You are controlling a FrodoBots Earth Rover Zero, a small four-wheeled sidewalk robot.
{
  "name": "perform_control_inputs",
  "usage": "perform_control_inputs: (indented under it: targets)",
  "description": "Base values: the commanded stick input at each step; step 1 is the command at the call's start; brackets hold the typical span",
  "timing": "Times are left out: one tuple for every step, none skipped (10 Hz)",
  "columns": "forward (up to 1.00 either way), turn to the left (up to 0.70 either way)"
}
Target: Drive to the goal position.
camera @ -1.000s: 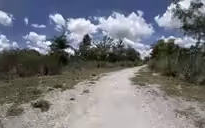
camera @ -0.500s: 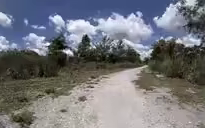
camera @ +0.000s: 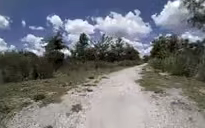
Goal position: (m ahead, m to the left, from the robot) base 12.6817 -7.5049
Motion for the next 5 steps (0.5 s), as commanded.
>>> perform_control_inputs:
  targets:
    - [0.70, 0.00]
    - [0.70, 0.00]
    - [0.70, 0.00]
    - [0.70, 0.00]
    - [0.70, 0.00]
